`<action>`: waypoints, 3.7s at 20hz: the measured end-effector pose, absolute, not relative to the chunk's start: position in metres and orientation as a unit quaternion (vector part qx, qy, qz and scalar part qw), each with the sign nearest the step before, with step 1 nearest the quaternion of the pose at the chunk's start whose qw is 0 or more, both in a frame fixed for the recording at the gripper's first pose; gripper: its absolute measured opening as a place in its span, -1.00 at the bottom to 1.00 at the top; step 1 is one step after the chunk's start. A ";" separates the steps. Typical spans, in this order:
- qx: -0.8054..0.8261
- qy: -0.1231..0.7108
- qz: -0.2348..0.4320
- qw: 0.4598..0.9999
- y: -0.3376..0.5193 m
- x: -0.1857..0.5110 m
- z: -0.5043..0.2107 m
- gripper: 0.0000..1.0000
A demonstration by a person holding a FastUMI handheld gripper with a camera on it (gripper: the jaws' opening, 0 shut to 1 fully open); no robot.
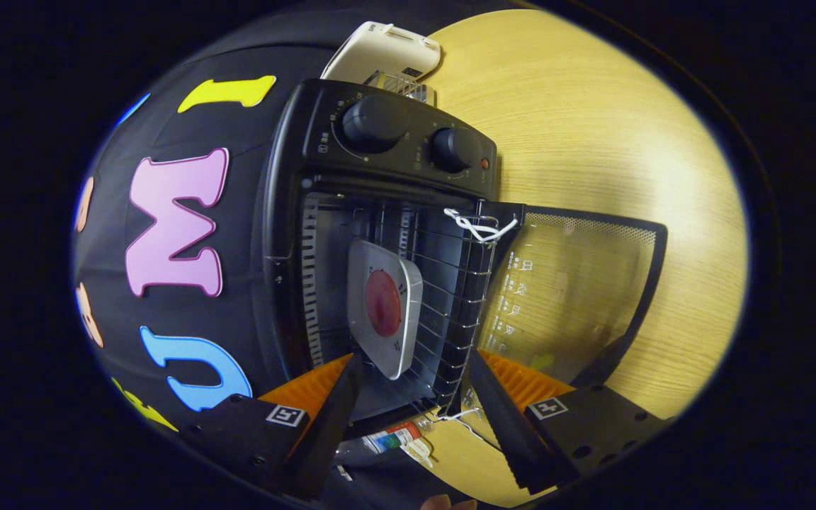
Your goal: Open the toaster oven, put the food inside, and close the toaster oven door.
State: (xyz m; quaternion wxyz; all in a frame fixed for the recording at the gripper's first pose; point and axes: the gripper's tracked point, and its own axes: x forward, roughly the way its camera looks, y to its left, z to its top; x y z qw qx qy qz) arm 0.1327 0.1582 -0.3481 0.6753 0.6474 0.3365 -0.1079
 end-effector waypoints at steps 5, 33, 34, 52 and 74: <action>0.569 0.355 0.016 0.741 0.177 0.074 -0.305 0.95; 0.021 0.479 0.030 0.877 0.164 0.009 -0.458 1.00; 0.024 0.482 0.026 0.875 0.165 0.013 -0.462 0.99; 0.071 0.361 0.047 0.929 0.150 0.034 -0.328 0.98; 0.092 0.108 0.054 0.988 0.038 0.015 -0.081 0.98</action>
